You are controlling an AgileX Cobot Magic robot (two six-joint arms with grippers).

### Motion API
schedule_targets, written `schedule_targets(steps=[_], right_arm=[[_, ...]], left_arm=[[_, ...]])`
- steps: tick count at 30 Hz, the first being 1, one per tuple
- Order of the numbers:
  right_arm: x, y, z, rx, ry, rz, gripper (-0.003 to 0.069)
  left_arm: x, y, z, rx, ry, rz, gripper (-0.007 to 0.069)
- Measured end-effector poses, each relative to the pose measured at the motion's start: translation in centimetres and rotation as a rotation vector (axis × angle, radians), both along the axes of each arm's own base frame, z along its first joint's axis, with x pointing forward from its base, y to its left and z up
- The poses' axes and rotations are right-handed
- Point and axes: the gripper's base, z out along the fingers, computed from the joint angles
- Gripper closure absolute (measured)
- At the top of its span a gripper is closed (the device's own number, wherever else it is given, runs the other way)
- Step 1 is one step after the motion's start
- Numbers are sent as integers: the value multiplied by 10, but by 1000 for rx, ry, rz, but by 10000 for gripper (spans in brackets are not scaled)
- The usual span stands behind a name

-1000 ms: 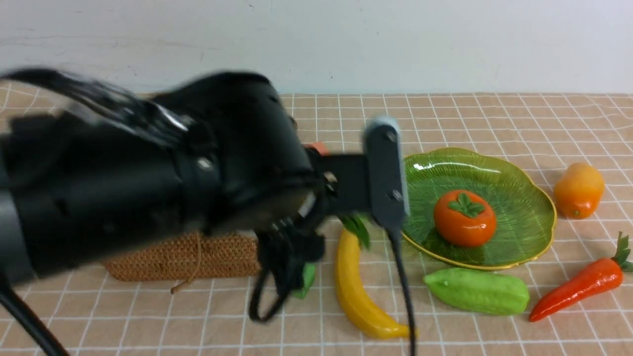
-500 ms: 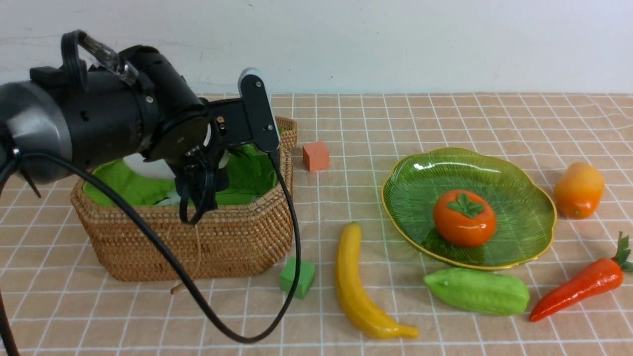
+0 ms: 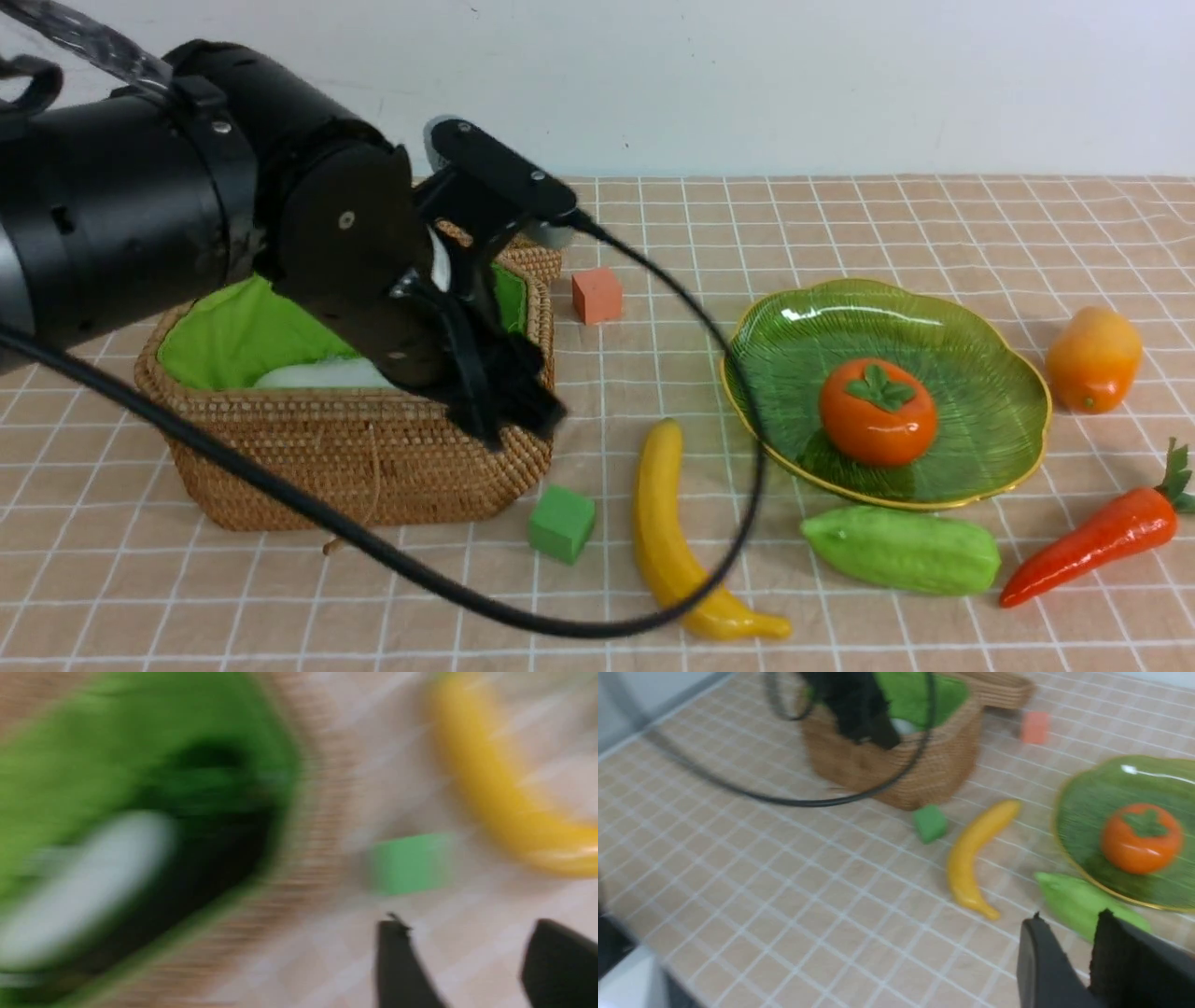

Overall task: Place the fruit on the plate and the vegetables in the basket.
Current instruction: Grab a mangosteen with your left arm and put it on the plate on the right

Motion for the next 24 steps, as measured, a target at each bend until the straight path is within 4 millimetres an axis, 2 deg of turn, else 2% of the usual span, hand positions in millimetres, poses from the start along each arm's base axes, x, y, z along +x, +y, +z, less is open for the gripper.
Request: schedule_targets(steps=[1,2,3,4,6,7,8,10,12,15,18,24], right_arm=[[0,-1,0,-8,0,-11,480],[0,-3,1,-5,5,-33,480],[0,-6,2,-12,10,-69,480],[0,-8,2,-19,14,-88,480],[0,-8,2,-21,18,-89,480],[0,-8,1,-24,23,-88,480],[-1,-8,1,-26,31,-83,480],[-1,-7,1,-26,37,-78,480],[-3,-6,-1,-29,51,-59,480],[-3,-6,-1,-26,54,-53,479],[-4,-6,-1,-30,58,-51,476],[-5,-6,-4,-48,88,-43,472]], left_arm=[[0,0,0,-11,7,8,331],[-10,-12,0,-47,37,-1,390],[-21,-28,-7,-79,100,-11,451],[-26,-41,-18,-71,142,-29,480],[-27,-52,-33,-51,187,-36,478],[-26,-58,-43,-33,209,-34,465],[-20,-66,-61,-8,247,-17,421],[-15,-72,-72,4,270,3,377],[0,-86,-92,14,294,75,238],[18,-99,-99,-4,258,154,99],[35,-108,-105,6,199,210,36],[53,-114,-122,61,110,243,64]])
